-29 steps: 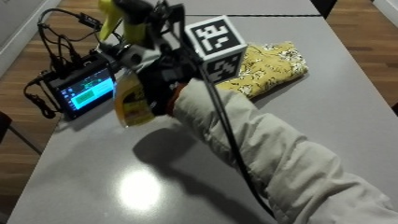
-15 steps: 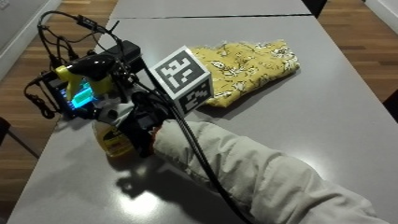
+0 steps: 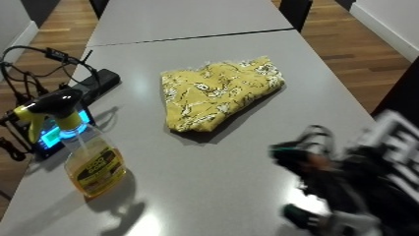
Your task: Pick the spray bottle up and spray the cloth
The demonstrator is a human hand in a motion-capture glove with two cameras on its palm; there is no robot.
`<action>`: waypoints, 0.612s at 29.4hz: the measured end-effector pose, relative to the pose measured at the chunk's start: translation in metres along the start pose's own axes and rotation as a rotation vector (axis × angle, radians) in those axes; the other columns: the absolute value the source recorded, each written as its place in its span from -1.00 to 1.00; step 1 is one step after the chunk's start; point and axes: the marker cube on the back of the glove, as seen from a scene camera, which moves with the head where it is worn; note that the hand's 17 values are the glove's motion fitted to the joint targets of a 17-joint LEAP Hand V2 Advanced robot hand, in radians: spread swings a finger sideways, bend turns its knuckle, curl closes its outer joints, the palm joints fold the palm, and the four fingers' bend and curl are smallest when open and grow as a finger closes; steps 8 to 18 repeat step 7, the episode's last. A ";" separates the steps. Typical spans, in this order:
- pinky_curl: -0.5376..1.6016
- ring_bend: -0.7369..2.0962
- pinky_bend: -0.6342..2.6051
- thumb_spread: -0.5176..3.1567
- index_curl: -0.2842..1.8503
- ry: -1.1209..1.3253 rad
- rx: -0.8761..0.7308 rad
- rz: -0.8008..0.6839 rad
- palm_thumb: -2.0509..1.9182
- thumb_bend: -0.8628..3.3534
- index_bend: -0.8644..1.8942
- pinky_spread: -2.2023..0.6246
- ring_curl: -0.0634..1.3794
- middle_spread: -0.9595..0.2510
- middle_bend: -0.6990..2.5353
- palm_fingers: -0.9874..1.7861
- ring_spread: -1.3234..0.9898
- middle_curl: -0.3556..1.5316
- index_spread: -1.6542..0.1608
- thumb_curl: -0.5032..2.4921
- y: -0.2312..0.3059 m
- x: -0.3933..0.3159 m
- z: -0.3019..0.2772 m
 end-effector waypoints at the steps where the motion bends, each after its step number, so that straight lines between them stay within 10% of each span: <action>1: -0.20 -0.30 -0.53 -0.13 -0.29 0.000 0.000 0.000 0.64 -0.57 -0.24 0.61 -0.35 0.70 -0.41 -0.21 0.11 -0.16 0.48 -0.26 0.000 0.000 0.000; 18: -0.22 -0.23 -0.52 -0.08 -0.31 -0.001 0.000 0.000 0.62 -0.58 -0.25 0.63 -0.35 0.68 -0.38 0.04 0.12 -0.15 0.52 -0.27 0.000 0.000 0.000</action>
